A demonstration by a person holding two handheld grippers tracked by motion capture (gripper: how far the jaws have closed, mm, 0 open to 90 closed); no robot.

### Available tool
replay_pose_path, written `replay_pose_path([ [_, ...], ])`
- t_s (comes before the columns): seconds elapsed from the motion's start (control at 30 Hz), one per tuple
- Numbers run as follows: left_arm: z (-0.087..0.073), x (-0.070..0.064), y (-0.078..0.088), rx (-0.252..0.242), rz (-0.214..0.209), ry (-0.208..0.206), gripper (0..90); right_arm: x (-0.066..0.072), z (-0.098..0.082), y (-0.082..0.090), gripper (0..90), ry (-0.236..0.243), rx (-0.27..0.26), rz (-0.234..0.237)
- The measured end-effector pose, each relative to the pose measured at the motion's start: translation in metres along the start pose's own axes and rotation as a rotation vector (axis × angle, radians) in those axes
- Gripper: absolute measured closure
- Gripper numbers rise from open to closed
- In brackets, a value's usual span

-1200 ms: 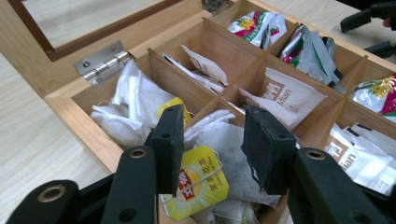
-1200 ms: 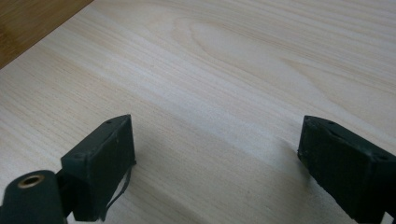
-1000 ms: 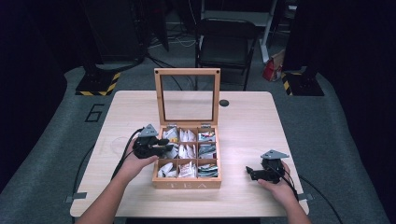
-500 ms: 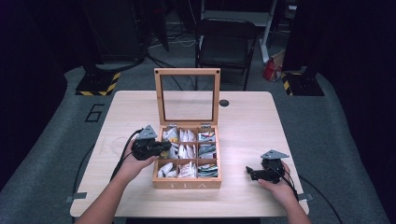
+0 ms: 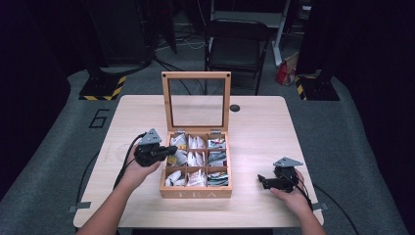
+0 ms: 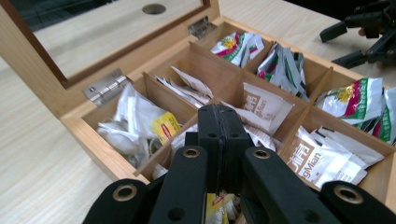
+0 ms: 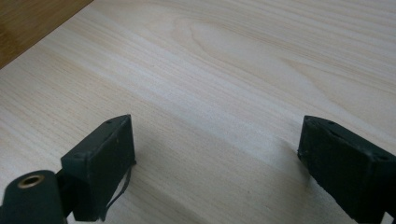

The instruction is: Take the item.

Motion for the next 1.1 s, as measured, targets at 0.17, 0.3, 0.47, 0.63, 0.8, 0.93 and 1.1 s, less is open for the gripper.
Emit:
replay_pose_path([
  [0.17, 0.007, 0.001, 0.008, -0.008, 0.022, -0.006, 89.7, 0.0, 0.0, 0.0, 10.3, 0.0, 0.0, 0.0],
  [0.3, 0.007, 0.001, 0.008, 0.003, 0.029, -0.004, 89.8, 0.0, 0.0, 0.0, 10.3, -0.001, 0.0, 0.001],
  [0.47, 0.008, 0.0, 0.01, -0.002, 0.037, -0.006, 89.8, 0.0, 0.0, 0.0, 10.2, 0.0, 0.0, 0.0],
  [0.63, 0.009, 0.0, 0.013, -0.012, 0.041, 0.004, 89.7, 0.0, 0.0, 0.0, 10.2, -0.001, 0.0, 0.001],
  [0.8, 0.011, 0.001, 0.019, -0.013, 0.048, 0.003, 89.7, 0.0, 0.0, 0.0, 10.3, 0.0, 0.0, 0.0],
  [0.93, 0.012, 0.001, 0.024, -0.022, 0.064, 0.005, 89.7, 0.0, 0.0, 0.0, 10.3, 0.0, 0.0, 0.0],
  [1.1, 0.014, 0.005, 0.036, -0.045, 0.086, 0.012, 89.7, 0.0, 0.0, 0.0, 10.3, 0.0, 0.0, 0.001],
])
Point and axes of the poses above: each handheld gripper's, and its own axes: y roughly backward along the jaws, z roughly out of its top, x roughly to its left, the point moved 1 cm from there along -y, roughly forward along the jaws, and after that the axes turned 4 degrees about -z, right-handed, at the moved point
